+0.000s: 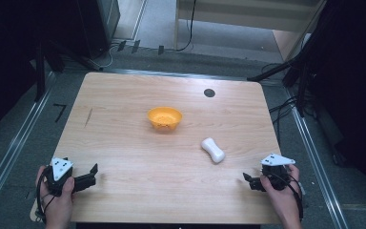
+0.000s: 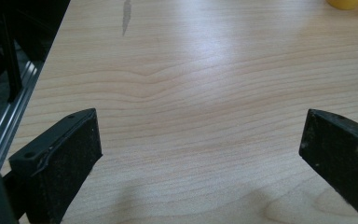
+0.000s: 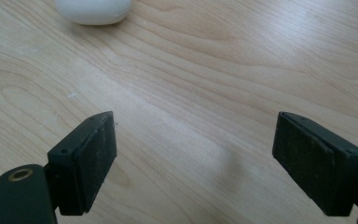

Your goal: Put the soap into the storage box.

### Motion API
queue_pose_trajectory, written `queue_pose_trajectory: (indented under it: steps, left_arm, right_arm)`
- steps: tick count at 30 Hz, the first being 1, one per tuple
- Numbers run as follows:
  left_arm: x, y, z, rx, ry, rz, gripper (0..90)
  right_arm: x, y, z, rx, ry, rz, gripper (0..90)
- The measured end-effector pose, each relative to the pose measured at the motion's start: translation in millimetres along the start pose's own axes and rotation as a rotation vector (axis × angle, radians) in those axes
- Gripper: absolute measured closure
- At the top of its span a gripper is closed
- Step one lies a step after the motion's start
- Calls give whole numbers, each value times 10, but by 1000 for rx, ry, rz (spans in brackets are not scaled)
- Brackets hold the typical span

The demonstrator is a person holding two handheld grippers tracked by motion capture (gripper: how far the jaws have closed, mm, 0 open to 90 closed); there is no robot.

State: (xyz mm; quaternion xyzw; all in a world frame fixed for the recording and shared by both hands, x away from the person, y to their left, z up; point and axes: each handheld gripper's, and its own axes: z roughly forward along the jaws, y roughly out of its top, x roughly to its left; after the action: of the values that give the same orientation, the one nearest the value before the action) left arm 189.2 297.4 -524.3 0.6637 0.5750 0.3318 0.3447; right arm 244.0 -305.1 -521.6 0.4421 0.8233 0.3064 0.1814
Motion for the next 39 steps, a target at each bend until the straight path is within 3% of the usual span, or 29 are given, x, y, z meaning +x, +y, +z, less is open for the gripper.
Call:
queue_pose_trajectory:
  steps: [5, 6, 10, 15, 27, 39]
  left_arm:
    - [0, 0, 1, 0, 0, 0, 0]
    - [0, 0, 0, 1, -1, 2, 0]
    - [0, 0, 0, 0, -2, 1, 0]
    - [0, 1, 1, 1, -2, 2, 0]
    - [4, 0, 0, 3, 1, -5, 0]
    - [7, -1, 3, 0, -3, -8, 0]
  right_arm:
    - [15, 53, 40, -4, 17, -20, 190]
    - [18, 78, 64, -1, 40, -12, 218]
    - [22, 121, 106, -9, 26, -5, 238]
    - [67, 196, 159, 13, 37, -29, 146]
    - [182, 368, 285, 67, 33, -64, 135]
    - [200, 525, 370, 115, 24, -56, 132]
